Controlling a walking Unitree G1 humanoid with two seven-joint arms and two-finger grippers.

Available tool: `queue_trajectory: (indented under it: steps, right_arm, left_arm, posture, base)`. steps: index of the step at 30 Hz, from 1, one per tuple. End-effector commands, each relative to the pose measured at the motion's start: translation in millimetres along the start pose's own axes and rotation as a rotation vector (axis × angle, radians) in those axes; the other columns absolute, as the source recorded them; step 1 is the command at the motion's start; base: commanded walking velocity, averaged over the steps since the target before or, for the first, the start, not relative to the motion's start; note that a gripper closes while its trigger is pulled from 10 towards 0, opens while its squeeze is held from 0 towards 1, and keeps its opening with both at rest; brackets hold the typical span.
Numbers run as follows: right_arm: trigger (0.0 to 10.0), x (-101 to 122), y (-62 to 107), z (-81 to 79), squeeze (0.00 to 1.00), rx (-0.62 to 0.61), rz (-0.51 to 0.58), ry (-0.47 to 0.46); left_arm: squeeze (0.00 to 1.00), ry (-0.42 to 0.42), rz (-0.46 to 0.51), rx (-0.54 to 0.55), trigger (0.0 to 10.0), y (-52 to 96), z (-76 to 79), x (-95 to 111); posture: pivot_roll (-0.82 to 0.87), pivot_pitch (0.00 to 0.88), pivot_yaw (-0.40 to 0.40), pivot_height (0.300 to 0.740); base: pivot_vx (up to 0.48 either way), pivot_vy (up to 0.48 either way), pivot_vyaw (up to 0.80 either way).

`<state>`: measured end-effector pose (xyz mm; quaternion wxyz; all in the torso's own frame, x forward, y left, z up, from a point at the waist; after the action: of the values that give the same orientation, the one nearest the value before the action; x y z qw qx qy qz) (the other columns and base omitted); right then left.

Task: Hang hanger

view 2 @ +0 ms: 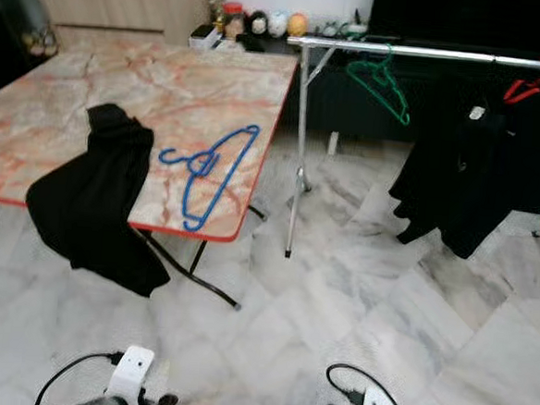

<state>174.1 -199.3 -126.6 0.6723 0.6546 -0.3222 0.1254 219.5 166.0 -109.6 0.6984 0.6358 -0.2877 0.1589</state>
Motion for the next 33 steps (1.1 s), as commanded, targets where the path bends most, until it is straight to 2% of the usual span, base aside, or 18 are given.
queue_trajectory:
  steps: [1, 14, 33]
  right_arm:
    - [10.0, -2.8, 0.3, -1.0, 0.00, 0.000, -0.011, -0.010]
    - [10.0, -3.0, 0.4, -1.6, 0.00, 0.001, -0.010, -0.008]
    - [10.0, -1.3, 0.4, -0.4, 0.00, -0.006, 0.002, -0.010]
  left_arm:
    - [0.00, 0.006, -0.014, 0.009, 10.0, 0.6, -3.0, -2.3]
    - [0.00, 0.004, -0.008, 0.003, 10.0, 0.1, -1.6, -0.5]
    - [0.00, 0.004, -0.003, 0.002, 10.0, -0.1, -1.4, 0.9]
  posture:
    - [-0.04, 0.000, 0.051, 0.740]
    - [-0.04, 0.000, 0.053, 0.740]
    - [-0.04, 0.000, 0.051, 0.740]
  base:
    - [0.000, 0.000, -0.75]
    - [0.000, 0.000, -0.72]
    - [0.000, -0.026, 0.00]
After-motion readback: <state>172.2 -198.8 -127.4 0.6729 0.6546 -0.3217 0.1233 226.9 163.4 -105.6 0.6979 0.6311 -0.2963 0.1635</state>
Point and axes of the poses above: a point about 5 cm out from each wrist's last joint towards the gripper, its own y axis pointing back from the gripper into the wrist, its own x axis along the axis of the wrist's last joint, z = x × y, the point moved 4 cm from there along -y, pointing out of the wrist towards the gripper, and after that the axes turned 2 degrees about y, right-handed, at the moved point
